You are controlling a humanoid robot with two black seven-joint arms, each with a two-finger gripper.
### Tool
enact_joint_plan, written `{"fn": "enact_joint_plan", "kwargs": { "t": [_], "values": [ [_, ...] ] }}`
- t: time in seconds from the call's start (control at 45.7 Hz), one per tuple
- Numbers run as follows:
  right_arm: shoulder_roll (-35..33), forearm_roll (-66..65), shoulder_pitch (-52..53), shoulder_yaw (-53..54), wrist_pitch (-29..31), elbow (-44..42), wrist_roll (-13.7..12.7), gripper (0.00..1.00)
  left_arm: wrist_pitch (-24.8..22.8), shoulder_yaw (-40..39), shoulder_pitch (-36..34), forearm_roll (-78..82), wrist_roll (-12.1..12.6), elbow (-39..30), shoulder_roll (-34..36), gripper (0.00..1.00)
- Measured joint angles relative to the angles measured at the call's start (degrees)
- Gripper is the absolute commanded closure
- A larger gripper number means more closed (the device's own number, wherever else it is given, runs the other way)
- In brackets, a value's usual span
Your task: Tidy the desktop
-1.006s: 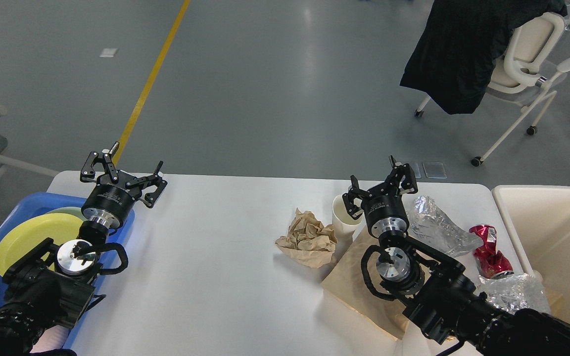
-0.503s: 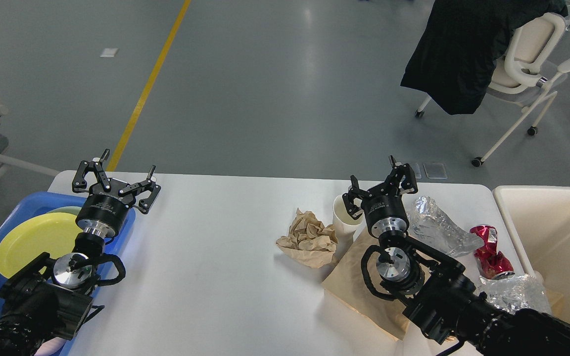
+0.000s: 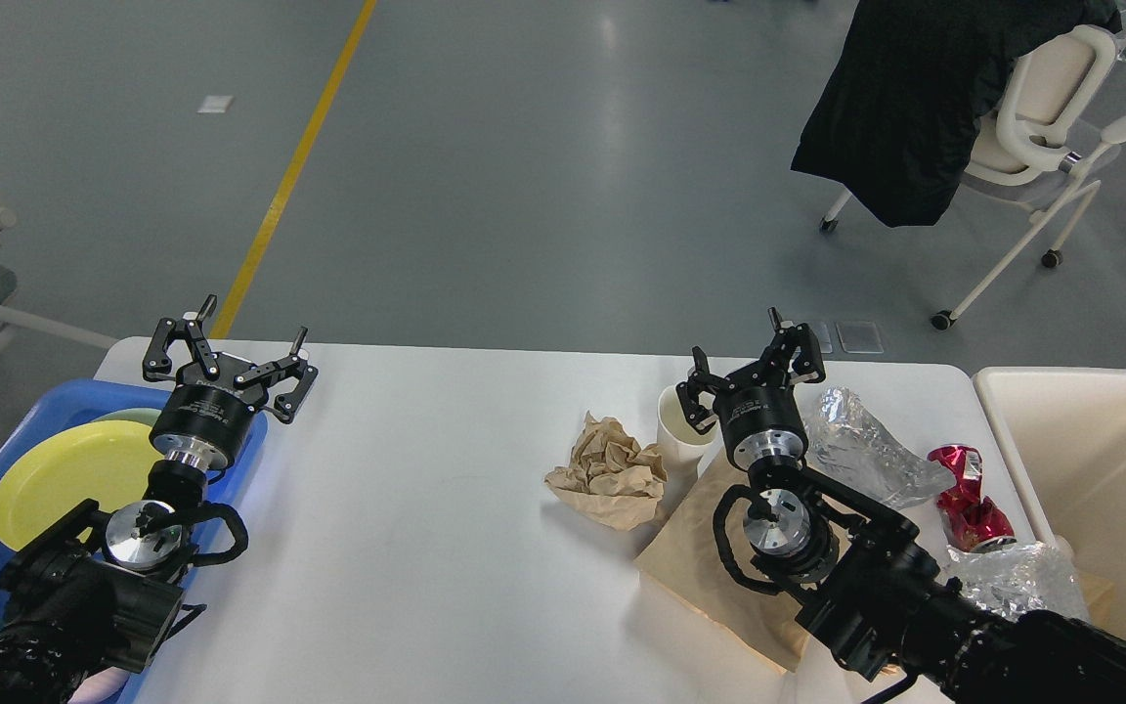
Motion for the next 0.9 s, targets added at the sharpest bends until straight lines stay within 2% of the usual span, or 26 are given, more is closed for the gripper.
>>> {"fn": "enact_joint_plan", "kwargs": {
  "t": [0.503, 0.678, 0.896],
  "values": [
    [0.7, 0.2, 0.8, 0.0, -0.9, -1.0, -0.2, 0.0, 0.0, 0.0, 0.0, 0.0, 0.0, 0.0, 0.0, 0.0],
    [4.5, 0.7, 5.2, 0.0, -1.2, -7.2, -0.5, 0.0, 0.0, 0.0, 0.0, 0.0, 0.0, 0.0, 0.0, 0.0],
    [3.5, 0.8, 18.0, -4.9, -1.9, -12.8, -0.5, 0.0, -0.2, 0.1, 0.1, 0.1, 0.0, 0.0, 0.0, 0.0]
  ]
}}
